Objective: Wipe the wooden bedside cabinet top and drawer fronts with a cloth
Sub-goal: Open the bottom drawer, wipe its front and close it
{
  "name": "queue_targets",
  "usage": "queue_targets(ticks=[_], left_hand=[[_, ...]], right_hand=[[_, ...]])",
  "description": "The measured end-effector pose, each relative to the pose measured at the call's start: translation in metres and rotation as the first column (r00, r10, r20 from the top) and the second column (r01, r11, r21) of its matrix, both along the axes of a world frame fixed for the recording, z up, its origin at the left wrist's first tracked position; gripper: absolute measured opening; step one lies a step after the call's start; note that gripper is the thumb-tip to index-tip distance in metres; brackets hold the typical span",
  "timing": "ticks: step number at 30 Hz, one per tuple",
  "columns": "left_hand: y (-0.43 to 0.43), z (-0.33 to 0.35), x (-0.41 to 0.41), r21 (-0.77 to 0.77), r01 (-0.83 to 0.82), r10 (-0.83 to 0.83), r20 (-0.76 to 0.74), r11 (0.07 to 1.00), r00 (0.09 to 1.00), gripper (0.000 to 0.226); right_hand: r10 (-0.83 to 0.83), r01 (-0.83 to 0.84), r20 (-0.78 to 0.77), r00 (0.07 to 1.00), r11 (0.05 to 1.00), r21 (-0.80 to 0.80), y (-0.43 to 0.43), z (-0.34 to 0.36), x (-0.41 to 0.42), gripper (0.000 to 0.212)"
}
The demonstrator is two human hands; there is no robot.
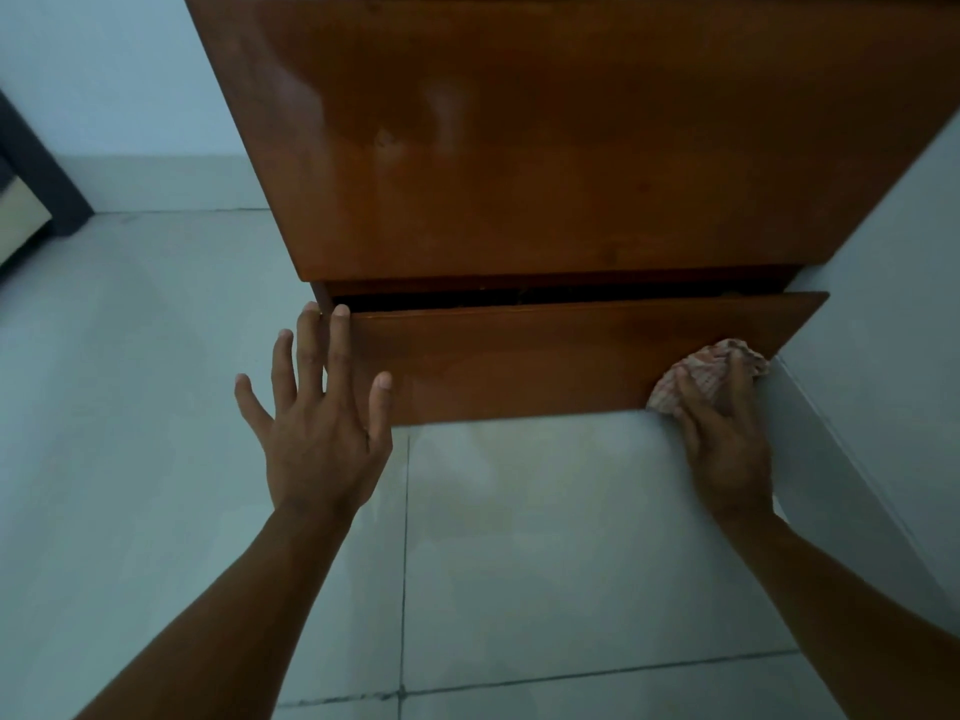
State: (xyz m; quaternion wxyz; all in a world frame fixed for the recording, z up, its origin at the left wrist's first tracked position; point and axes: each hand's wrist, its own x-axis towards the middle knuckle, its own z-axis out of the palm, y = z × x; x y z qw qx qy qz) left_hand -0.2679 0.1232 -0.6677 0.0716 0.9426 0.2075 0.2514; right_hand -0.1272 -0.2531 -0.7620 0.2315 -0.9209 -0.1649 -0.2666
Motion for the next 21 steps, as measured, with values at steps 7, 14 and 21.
queue_targets(ticks=[7,14,21], left_hand=[[0.000,-0.004,0.002,-0.005,-0.011,0.011,0.009,1.000,1.000,0.069],[-0.002,0.005,-0.004,0.013,-0.017,0.018,-0.098,1.000,0.995,0.070],[-0.019,0.033,-0.022,-0.048,-0.002,-0.012,-0.292,0.999,0.956,0.074]], right_hand=[[-0.250,0.288,-0.146,0.957,0.760,0.583,0.034,0.018,0.021,0.030],[-0.315,0.408,-0.259,0.913,0.688,0.601,0.055,0.060,0.005,0.016],[-0.172,0.211,-0.353,0.920,0.975,0.073,0.082,0.095,-0.069,0.048]])
